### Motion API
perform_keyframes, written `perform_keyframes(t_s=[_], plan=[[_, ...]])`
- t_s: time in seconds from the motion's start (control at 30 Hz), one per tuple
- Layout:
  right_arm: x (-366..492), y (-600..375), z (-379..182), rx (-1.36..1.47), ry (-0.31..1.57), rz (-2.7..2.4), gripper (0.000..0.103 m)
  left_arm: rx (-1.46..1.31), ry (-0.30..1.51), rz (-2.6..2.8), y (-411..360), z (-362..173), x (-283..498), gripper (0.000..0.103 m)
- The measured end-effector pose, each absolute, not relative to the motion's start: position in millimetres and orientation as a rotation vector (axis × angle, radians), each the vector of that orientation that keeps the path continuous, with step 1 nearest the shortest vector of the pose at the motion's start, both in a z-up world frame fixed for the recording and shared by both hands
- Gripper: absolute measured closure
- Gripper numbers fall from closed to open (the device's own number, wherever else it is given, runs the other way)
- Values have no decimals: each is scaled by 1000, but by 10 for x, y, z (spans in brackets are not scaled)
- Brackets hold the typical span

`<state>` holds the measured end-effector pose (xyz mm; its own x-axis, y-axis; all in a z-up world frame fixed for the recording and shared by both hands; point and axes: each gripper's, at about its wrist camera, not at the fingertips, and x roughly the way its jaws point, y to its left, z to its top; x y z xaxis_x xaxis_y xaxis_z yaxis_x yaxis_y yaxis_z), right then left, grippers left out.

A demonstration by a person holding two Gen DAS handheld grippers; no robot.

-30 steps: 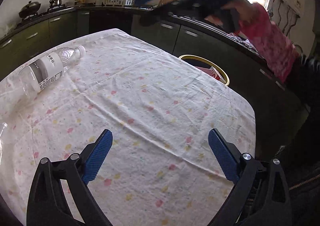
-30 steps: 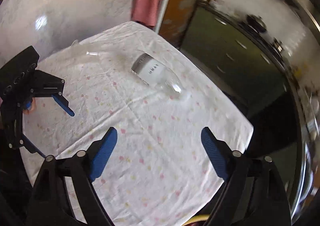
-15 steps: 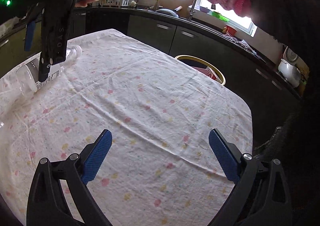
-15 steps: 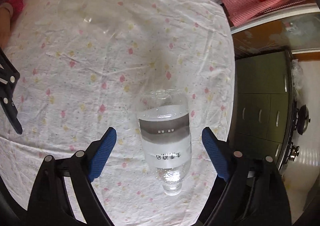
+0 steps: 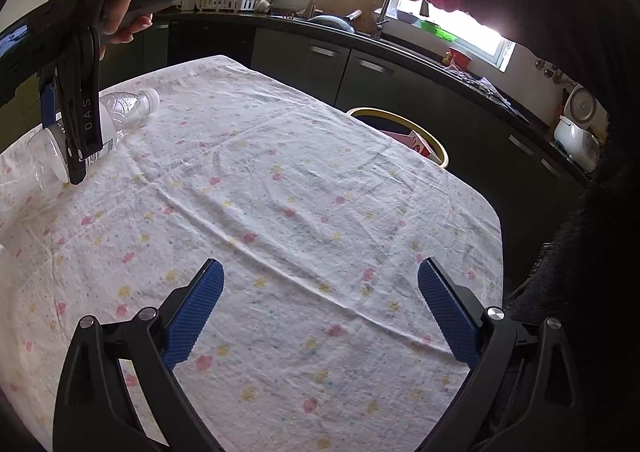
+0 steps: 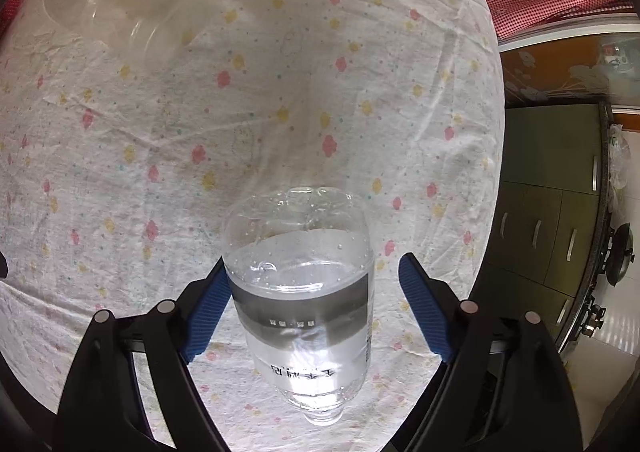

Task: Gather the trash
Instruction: 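Grasp the clear plastic water bottle with the right gripper and lift it, then carry the water bottle over the yellow bin and open the right gripper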

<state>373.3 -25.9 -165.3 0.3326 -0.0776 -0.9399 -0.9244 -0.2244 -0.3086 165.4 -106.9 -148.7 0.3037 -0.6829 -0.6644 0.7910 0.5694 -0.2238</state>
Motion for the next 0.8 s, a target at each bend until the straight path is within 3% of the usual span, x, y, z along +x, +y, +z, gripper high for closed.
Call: perform_keyframes(t_s=[0.07,0.2,0.47,0.8], plan=[[3823,-212,-1737,-1581,946,1056,40,157,799,-980,-1071,-1497,1660,7],[3962,-199,-1623,-1489,931,1019,40,160,803,-978,-1077,-1510,1663,7],[4114,-558,-807,-1073,924,1035,40,165,797,-974,-1079,-1509,1654,7],[3580,-1276,-384,-767,920,976,41,157,783,-986,-1073,-1490,1625,7]])
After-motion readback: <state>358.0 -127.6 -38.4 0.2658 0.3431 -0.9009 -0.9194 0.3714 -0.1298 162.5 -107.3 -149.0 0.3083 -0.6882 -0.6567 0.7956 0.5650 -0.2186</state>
